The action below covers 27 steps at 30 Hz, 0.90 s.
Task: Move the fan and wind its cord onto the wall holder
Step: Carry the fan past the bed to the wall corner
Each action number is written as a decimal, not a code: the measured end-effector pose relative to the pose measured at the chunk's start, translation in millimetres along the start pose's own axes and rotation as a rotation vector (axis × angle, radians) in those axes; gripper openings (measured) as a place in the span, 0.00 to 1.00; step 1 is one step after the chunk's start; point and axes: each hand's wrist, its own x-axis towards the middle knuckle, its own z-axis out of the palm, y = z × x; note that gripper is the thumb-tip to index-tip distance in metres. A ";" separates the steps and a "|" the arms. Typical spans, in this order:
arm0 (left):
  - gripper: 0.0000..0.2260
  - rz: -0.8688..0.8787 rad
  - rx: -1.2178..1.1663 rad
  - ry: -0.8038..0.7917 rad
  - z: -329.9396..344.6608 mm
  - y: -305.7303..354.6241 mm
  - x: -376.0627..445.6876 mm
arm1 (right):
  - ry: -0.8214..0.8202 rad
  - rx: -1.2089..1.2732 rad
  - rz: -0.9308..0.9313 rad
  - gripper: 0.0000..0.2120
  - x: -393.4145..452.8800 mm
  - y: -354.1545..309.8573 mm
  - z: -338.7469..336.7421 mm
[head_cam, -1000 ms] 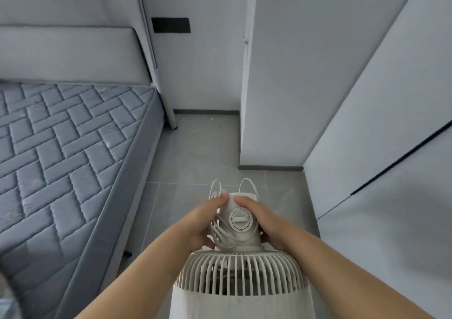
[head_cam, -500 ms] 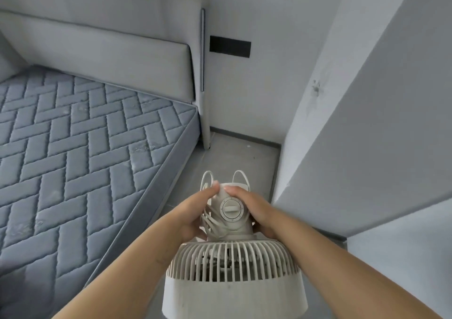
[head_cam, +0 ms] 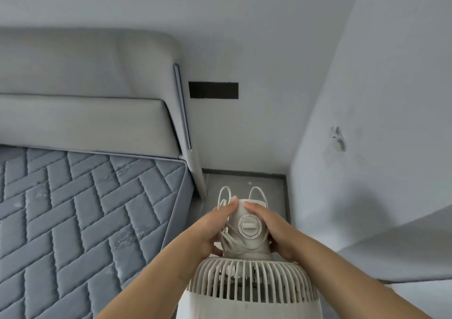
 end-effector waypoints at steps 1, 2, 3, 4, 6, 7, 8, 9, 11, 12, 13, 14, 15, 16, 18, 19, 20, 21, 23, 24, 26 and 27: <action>0.37 0.006 0.028 -0.008 -5.6 19.8 12.5 | 0.018 0.026 -0.004 0.33 12.3 -12.7 -4.9; 0.37 0.010 0.060 -0.025 -10.0 39.0 26.0 | 0.043 0.051 -0.003 0.33 25.0 -23.5 -10.4; 0.37 0.006 0.088 -0.040 -13.0 59.5 39.0 | 0.067 0.078 -0.004 0.33 38.0 -33.8 -16.0; 0.37 0.010 0.116 -0.059 -14.6 74.1 47.5 | 0.083 0.110 -0.006 0.33 46.7 -39.8 -18.9; 0.31 0.010 0.206 -0.100 -19.2 113.8 76.5 | 0.125 0.200 -0.014 0.32 76.9 -56.1 -29.9; 0.29 0.018 0.245 -0.111 -20.1 132.6 89.8 | 0.143 0.255 -0.025 0.31 90.0 -64.9 -35.3; 0.27 0.012 0.275 -0.122 -21.4 149.5 105.4 | 0.154 0.312 -0.033 0.30 105.6 -72.2 -42.6; 0.26 0.000 0.304 -0.130 -21.5 163.3 115.8 | 0.169 0.346 -0.039 0.29 115.9 -79.1 -47.0; 0.24 -0.009 0.347 -0.147 -24.3 183.2 136.3 | 0.181 0.426 -0.064 0.26 130.1 -89.3 -51.1; 0.24 -0.020 0.368 -0.170 -25.4 197.7 154.8 | 0.185 0.478 -0.070 0.26 144.6 -95.4 -56.9; 0.25 -0.023 0.392 -0.185 -26.1 205.6 166.8 | 0.183 0.529 -0.087 0.25 152.2 -98.5 -59.0; 0.25 -0.029 0.417 -0.208 -26.3 215.0 181.4 | 0.188 0.590 -0.106 0.25 160.2 -103.8 -62.2; 0.25 -0.037 0.442 -0.230 -26.2 224.2 194.6 | 0.189 0.647 -0.132 0.24 168.4 -107.9 -66.1; 0.25 -0.045 0.474 -0.251 -25.7 233.0 208.0 | 0.201 0.690 -0.155 0.23 176.6 -113.1 -70.0; 0.29 -0.070 0.539 -0.290 -24.4 248.1 237.2 | 0.241 0.768 -0.192 0.22 194.3 -120.2 -77.4; 0.31 -0.095 0.578 -0.309 -22.3 256.2 252.3 | 0.272 0.815 -0.210 0.22 202.3 -124.1 -81.1; 0.34 -0.122 0.605 -0.325 -20.9 263.0 265.8 | 0.315 0.851 -0.218 0.23 208.7 -128.5 -83.6; 0.37 -0.139 0.629 -0.333 -20.0 267.5 276.3 | 0.347 0.873 -0.230 0.23 216.0 -130.0 -85.6; 0.39 -0.161 0.716 -0.396 -12.9 282.7 302.3 | 0.446 0.945 -0.247 0.22 234.1 -132.2 -91.0; 0.39 -0.164 0.754 -0.422 -9.2 289.9 311.4 | 0.490 0.975 -0.253 0.22 240.4 -135.1 -92.1; 0.41 -0.173 0.837 -0.474 -0.6 300.7 325.5 | 0.565 1.027 -0.261 0.22 251.5 -137.7 -92.0; 0.41 -0.187 0.887 -0.497 3.5 305.5 332.0 | 0.608 1.061 -0.268 0.21 257.5 -137.8 -92.1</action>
